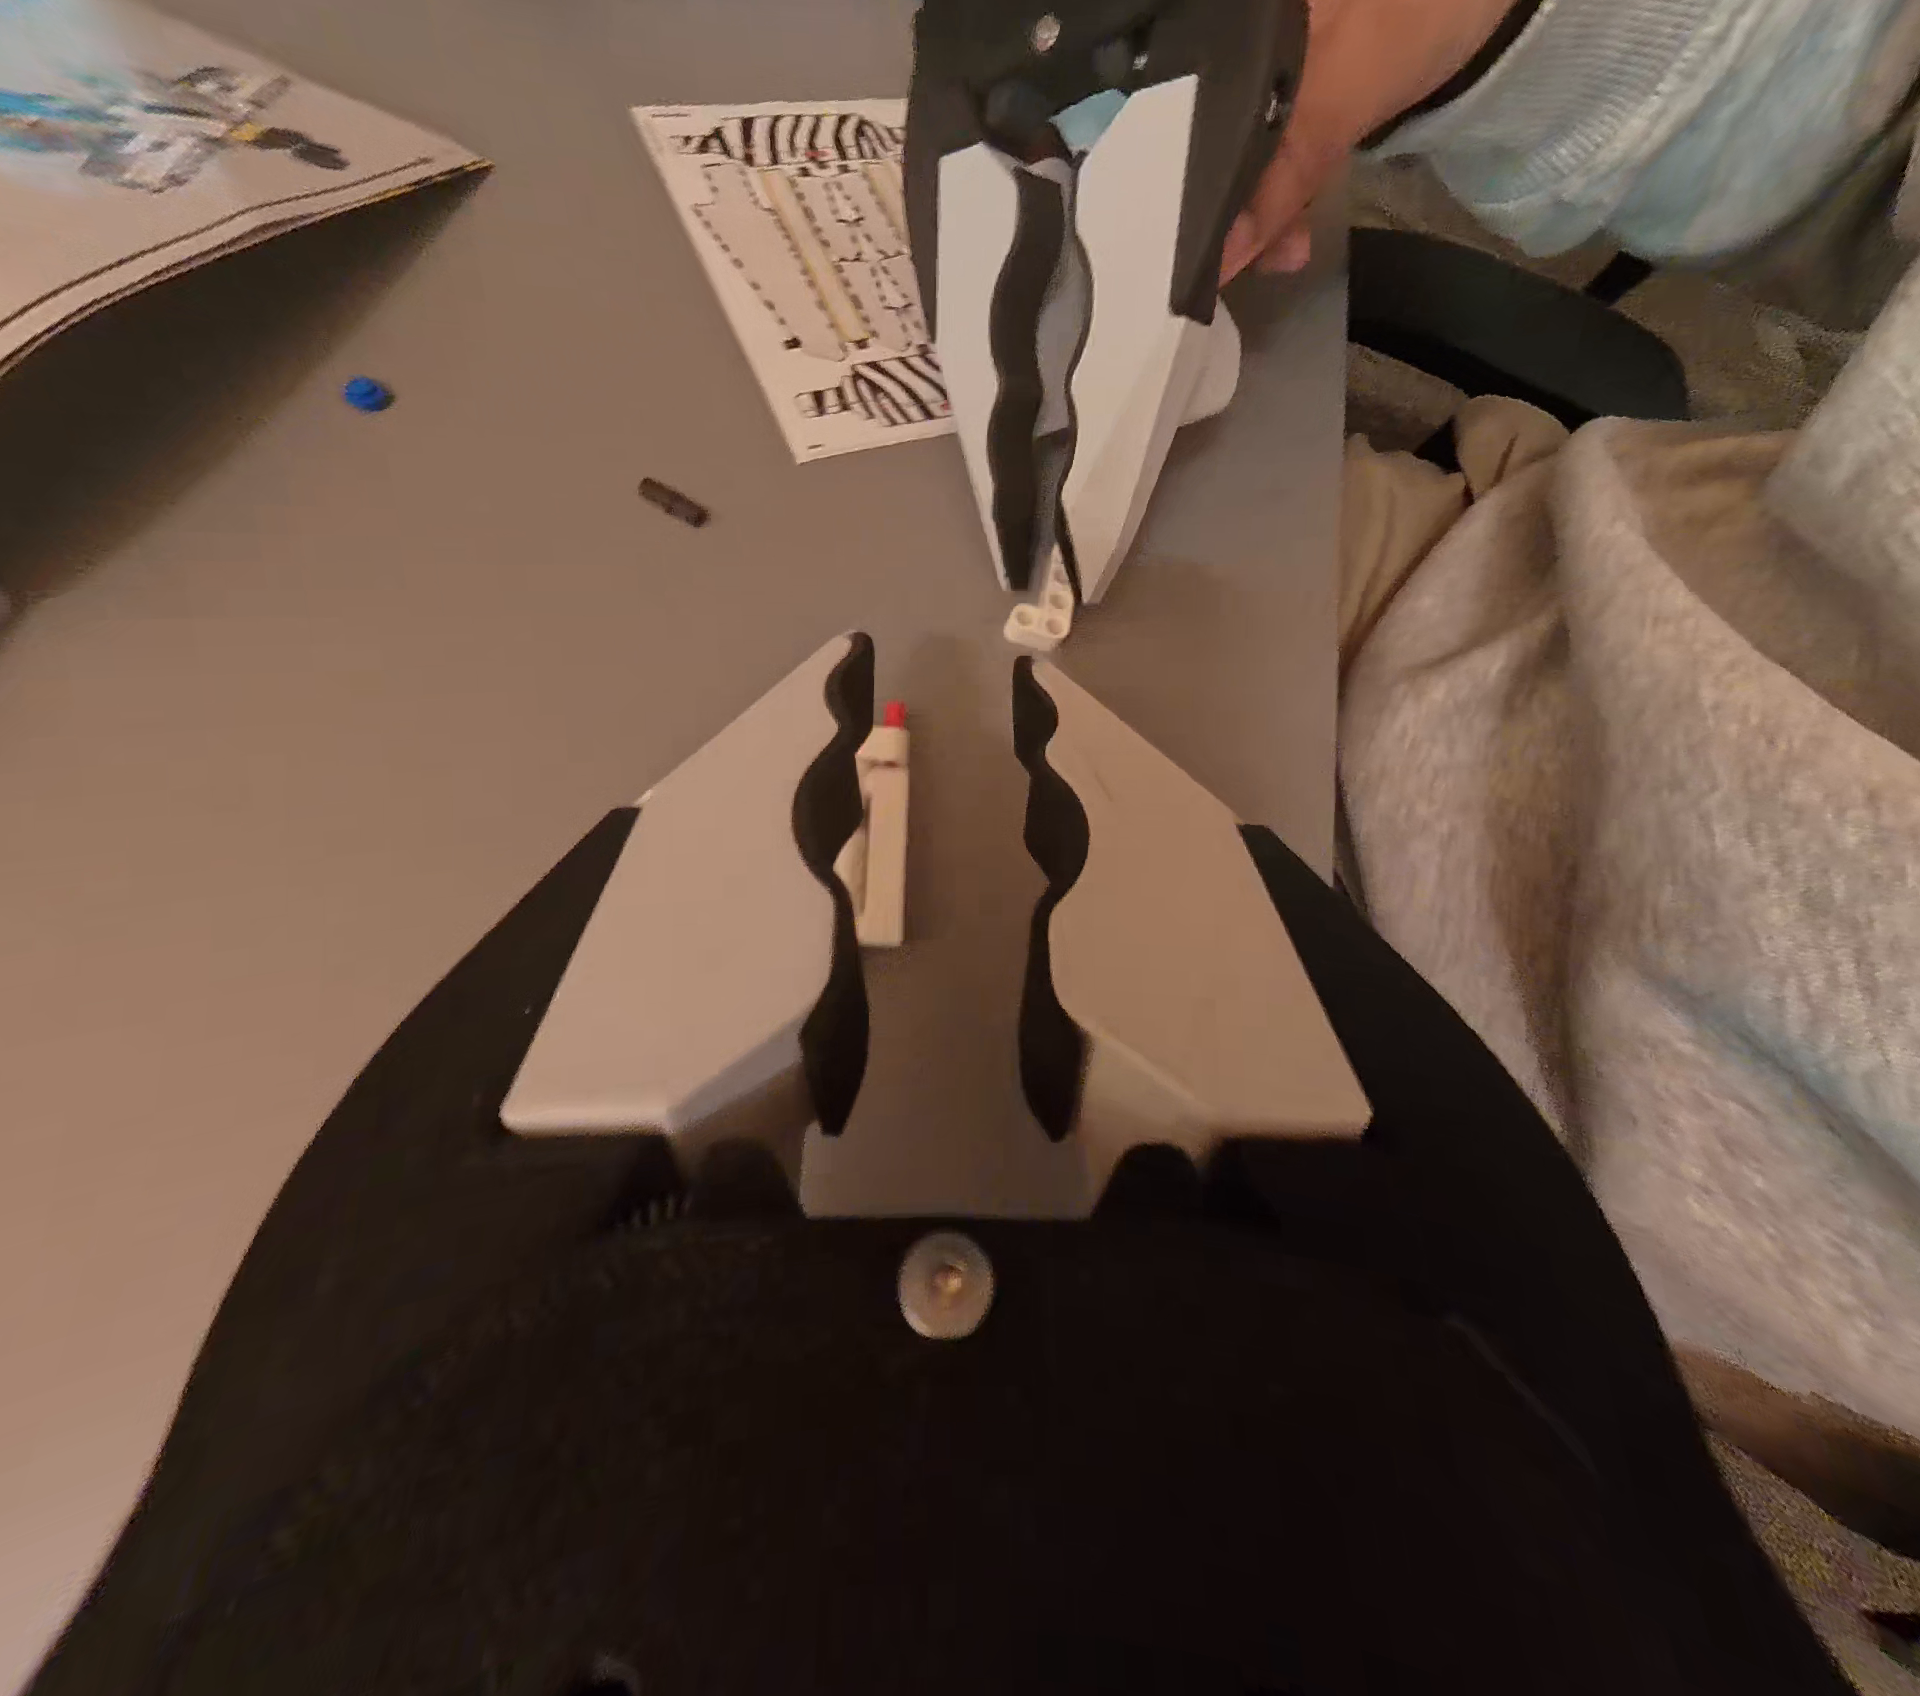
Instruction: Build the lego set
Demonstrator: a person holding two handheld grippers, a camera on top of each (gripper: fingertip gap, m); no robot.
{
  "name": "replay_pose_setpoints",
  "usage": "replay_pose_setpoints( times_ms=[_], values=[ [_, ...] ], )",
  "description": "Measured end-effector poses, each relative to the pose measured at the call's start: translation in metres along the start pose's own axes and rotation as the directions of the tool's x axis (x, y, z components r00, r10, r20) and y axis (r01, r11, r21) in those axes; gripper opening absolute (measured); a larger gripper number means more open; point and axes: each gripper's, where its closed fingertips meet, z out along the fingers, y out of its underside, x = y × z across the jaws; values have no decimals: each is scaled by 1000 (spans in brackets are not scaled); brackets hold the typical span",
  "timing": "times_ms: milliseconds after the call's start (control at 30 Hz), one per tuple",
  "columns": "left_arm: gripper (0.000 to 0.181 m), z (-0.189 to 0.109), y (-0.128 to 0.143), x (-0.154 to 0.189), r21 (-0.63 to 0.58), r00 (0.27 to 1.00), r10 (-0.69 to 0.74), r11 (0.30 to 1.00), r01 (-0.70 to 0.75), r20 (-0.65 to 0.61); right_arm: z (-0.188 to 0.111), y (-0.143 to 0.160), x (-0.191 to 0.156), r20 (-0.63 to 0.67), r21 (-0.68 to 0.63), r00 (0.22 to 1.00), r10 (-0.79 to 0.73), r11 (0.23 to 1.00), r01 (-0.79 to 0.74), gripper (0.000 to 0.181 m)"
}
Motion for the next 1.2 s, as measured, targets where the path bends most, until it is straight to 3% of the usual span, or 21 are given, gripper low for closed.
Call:
replay_pose_setpoints(
  times_ms=[167,367,467,667,767,867,933,1000,1100,1200],
  values=[
    [27,-12,8,-15,-3,998,-43,999,44,49,-13,-10,5,-61,72,997,-49,996,54,29],
    [43,-6,41,-31,-168,986,-107,977,128,128,-29,-30,-15,-195,221,949,-248,932,288,32],
    [42,-6,42,-27,-180,985,-129,972,148,115,-18,-30,-19,-316,194,891,-327,897,398,29],
    [36,-10,49,11,-297,965,-259,925,237,-36,9,-20,-22,-487,97,771,-411,852,515,31],
    [35,-8,46,25,-312,961,-260,924,220,-93,17,-21,-22,-581,35,664,-470,801,597,36],
    [31,-11,42,24,-293,964,-251,932,214,-94,19,-24,-16,-649,-134,481,-589,711,690,40],
    [30,-18,42,17,-276,968,-243,936,219,-55,19,-28,-13,-653,-250,356,-668,634,731,41],
    [30,-24,39,6,-240,972,-235,944,226,-10,17,-33,-10,-648,-313,291,-704,594,741,42],
    [33,-27,31,0,-182,973,-233,956,229,1,21,-38,-8,-603,-268,379,-702,625,733,49],
    [37,-20,37,0,-212,973,-231,951,226,4,24,-45,0,-503,-204,496,-707,655,727,55]
  ],
)
